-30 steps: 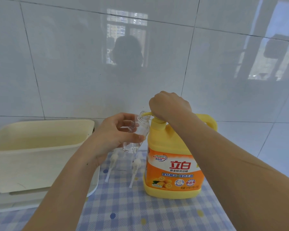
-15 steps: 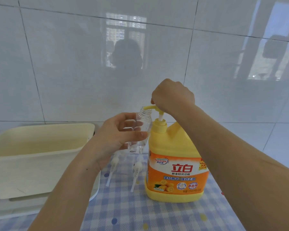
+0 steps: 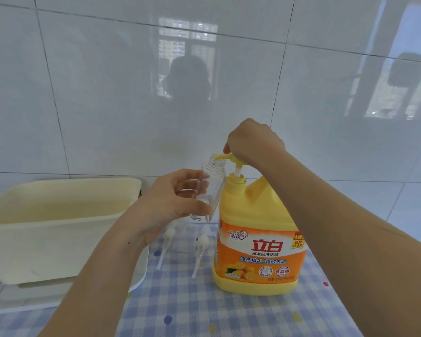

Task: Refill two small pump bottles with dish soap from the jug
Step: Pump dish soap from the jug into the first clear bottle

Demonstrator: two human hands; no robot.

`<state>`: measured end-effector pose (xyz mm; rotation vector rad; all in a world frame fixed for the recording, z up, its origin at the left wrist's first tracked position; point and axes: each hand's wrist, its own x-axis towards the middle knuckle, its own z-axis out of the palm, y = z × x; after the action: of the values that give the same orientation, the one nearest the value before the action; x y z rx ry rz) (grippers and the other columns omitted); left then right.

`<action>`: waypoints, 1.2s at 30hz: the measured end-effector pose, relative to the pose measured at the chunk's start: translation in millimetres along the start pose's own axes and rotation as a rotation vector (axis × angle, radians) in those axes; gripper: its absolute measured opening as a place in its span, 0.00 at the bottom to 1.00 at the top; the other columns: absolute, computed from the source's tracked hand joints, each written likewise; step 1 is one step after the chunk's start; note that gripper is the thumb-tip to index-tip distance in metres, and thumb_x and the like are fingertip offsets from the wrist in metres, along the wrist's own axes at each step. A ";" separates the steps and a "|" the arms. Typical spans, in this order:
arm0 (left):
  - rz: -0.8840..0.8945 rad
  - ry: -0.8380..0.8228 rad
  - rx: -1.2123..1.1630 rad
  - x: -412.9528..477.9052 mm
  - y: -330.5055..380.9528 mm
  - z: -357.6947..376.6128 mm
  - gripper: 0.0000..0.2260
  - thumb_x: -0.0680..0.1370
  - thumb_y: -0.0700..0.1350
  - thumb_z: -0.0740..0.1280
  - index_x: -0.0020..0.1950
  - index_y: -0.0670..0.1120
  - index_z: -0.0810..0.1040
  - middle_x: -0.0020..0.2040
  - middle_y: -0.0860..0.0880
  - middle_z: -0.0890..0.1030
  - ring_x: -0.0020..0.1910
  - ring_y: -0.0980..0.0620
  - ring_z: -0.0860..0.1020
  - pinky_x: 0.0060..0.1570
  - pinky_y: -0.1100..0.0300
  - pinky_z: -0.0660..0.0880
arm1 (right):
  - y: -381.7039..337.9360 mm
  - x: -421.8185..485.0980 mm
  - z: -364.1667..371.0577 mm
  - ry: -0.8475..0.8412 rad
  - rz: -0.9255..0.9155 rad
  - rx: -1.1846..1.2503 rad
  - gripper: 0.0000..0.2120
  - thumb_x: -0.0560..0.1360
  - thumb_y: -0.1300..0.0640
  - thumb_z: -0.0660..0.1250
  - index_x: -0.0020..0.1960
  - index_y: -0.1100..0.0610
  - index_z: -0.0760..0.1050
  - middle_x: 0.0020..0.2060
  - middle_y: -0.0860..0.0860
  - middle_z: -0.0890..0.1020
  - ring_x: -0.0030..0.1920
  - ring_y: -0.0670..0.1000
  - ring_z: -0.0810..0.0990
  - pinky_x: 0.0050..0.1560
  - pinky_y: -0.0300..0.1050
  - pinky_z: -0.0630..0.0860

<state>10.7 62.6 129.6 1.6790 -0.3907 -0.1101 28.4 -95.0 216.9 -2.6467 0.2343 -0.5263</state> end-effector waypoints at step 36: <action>-0.054 -0.099 0.182 6.8 -9.5 2.3 0.29 0.63 0.29 0.77 0.57 0.52 0.78 0.54 0.53 0.83 0.55 0.54 0.80 0.43 0.64 0.78 | -2.4 -24.0 7.7 -0.081 -0.037 -0.200 0.08 0.72 0.64 0.53 0.35 0.56 0.63 0.35 0.51 0.69 0.42 0.56 0.71 0.47 0.49 0.67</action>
<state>18.2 59.3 121.0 1.8690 -0.4398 -0.2033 9.7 -84.1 203.6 -2.8644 0.2233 -0.4256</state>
